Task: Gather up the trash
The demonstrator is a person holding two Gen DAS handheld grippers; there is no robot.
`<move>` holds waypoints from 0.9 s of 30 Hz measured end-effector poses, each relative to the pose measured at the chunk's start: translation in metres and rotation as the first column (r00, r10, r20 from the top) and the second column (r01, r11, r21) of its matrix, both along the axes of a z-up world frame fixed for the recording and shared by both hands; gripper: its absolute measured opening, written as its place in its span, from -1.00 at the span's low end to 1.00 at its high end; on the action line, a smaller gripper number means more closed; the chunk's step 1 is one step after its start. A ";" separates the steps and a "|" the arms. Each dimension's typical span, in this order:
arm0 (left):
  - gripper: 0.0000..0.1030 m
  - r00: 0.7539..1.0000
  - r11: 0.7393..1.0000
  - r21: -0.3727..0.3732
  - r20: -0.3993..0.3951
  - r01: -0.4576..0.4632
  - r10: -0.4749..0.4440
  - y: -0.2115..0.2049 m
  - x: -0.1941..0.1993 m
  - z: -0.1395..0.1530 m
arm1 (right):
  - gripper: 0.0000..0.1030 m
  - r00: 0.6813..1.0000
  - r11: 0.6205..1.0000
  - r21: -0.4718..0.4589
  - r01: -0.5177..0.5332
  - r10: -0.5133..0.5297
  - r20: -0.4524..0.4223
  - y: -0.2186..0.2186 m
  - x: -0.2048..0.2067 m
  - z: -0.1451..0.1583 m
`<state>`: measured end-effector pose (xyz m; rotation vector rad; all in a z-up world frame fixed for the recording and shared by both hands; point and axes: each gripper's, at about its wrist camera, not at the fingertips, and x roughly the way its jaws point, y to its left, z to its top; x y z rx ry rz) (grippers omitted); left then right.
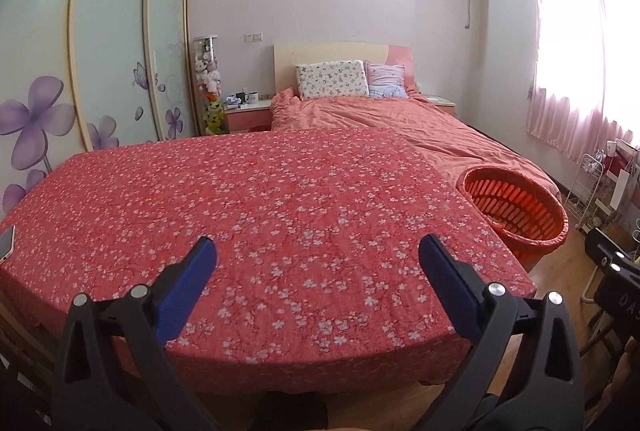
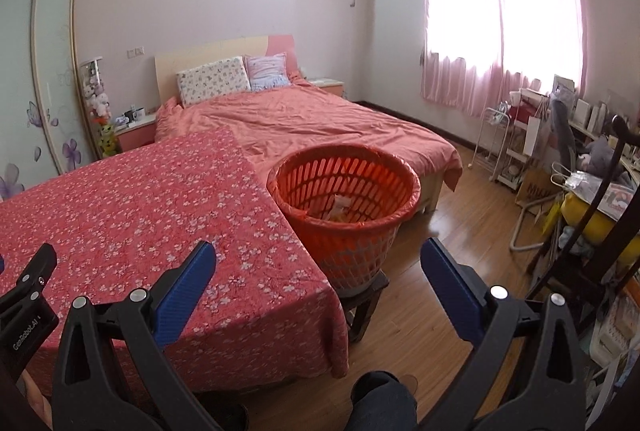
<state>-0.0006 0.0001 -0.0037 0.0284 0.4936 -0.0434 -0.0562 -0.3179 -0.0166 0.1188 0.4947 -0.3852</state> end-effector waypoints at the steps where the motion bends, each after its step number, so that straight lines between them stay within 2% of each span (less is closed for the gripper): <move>1: 0.92 1.000 1.000 -0.003 -0.001 -0.003 0.003 0.000 -0.001 0.000 | 0.96 1.000 1.000 0.003 0.001 -0.001 -0.002 0.000 0.000 0.001; 10: 0.92 1.000 1.000 -0.004 -0.002 -0.009 0.009 0.000 -0.004 0.004 | 0.96 1.000 1.000 -0.016 0.023 -0.023 0.012 0.003 -0.007 0.002; 17: 0.92 1.000 1.000 0.011 0.002 -0.022 0.022 -0.004 -0.004 0.007 | 0.96 0.998 0.997 -0.029 0.069 -0.069 -0.013 0.000 -0.006 0.000; 27: 0.92 1.000 1.000 -0.004 0.027 0.000 0.000 -0.011 -0.009 0.015 | 0.96 0.999 0.998 -0.029 0.047 -0.047 0.001 0.002 -0.010 0.003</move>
